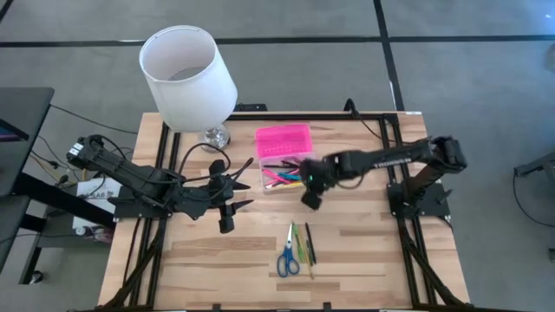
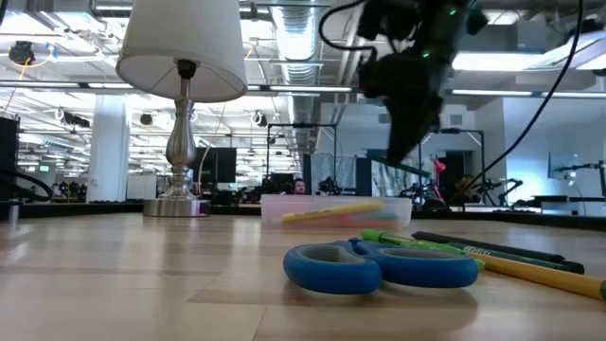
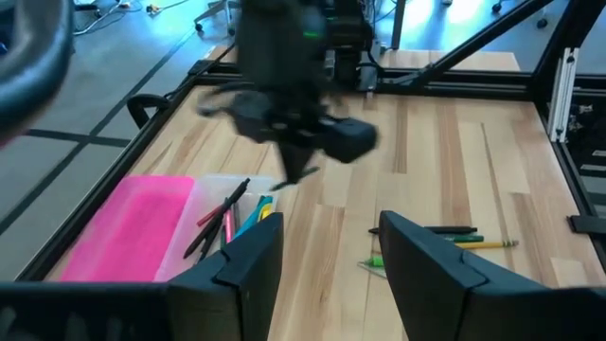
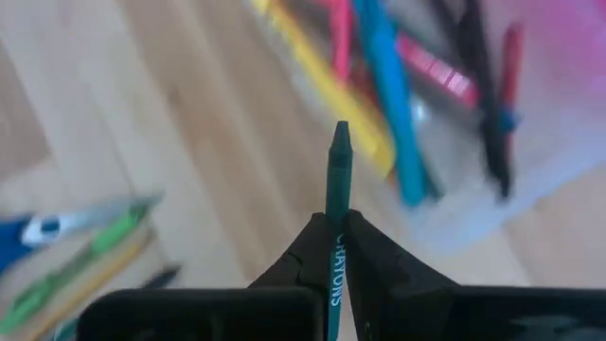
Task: Pick & place school supplies into a supply box
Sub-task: Put the right green crayon into the pink supply box, then put the blue scissors into the pink supply box
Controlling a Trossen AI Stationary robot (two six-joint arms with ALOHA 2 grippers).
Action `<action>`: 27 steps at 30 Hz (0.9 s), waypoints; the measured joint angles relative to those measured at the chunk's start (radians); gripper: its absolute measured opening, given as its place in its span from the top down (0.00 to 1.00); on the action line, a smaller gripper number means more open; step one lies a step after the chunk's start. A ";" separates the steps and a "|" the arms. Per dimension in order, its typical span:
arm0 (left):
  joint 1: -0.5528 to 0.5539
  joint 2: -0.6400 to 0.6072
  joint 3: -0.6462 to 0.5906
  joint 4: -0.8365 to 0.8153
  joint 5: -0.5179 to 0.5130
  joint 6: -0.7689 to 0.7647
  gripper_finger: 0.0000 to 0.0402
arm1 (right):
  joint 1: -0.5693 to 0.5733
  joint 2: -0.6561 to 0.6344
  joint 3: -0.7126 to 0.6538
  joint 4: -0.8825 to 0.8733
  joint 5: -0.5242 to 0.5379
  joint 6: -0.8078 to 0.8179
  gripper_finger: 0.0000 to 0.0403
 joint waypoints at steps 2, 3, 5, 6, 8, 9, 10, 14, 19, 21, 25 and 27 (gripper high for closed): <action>0.000 0.000 0.000 0.000 0.000 0.000 0.57 | -0.049 0.003 0.001 0.046 -0.017 -0.041 0.98; 0.000 0.000 0.000 0.000 0.000 -0.001 0.57 | -0.068 0.006 0.001 0.067 -0.019 -0.057 0.98; 0.000 0.000 0.000 0.000 0.000 -0.001 0.57 | -0.097 0.008 0.001 0.082 -0.021 -0.092 0.98; 0.000 0.000 0.000 0.000 0.000 -0.001 0.57 | -0.108 0.008 0.001 0.103 -0.021 -0.111 0.98; 0.000 0.000 0.000 0.000 0.000 -0.001 0.57 | -0.124 0.020 0.002 0.141 -0.021 -0.151 0.98; 0.000 0.000 0.000 0.000 0.000 -0.002 0.57 | -0.130 0.023 0.001 0.143 -0.022 -0.172 0.98; 0.000 0.000 0.000 0.000 0.000 -0.003 0.57 | -0.136 0.022 0.000 0.147 -0.021 -0.190 0.98; 0.000 0.000 0.000 0.002 -0.005 -0.004 0.57 | -0.156 0.048 0.002 0.203 -0.017 -0.253 0.98; 0.000 0.000 0.000 0.004 -0.006 -0.004 0.57 | -0.185 0.071 0.001 0.218 -0.018 -0.259 0.91; 0.000 0.000 0.000 0.004 -0.002 -0.004 0.57 | -0.193 0.071 0.000 0.228 -0.018 -0.256 0.84; 0.000 0.000 0.000 0.006 0.002 -0.004 0.57 | -0.199 0.069 0.002 0.228 -0.019 -0.225 0.69; 0.000 0.000 0.000 0.008 0.002 -0.005 0.57 | -0.198 0.059 0.002 0.221 -0.030 -0.216 0.63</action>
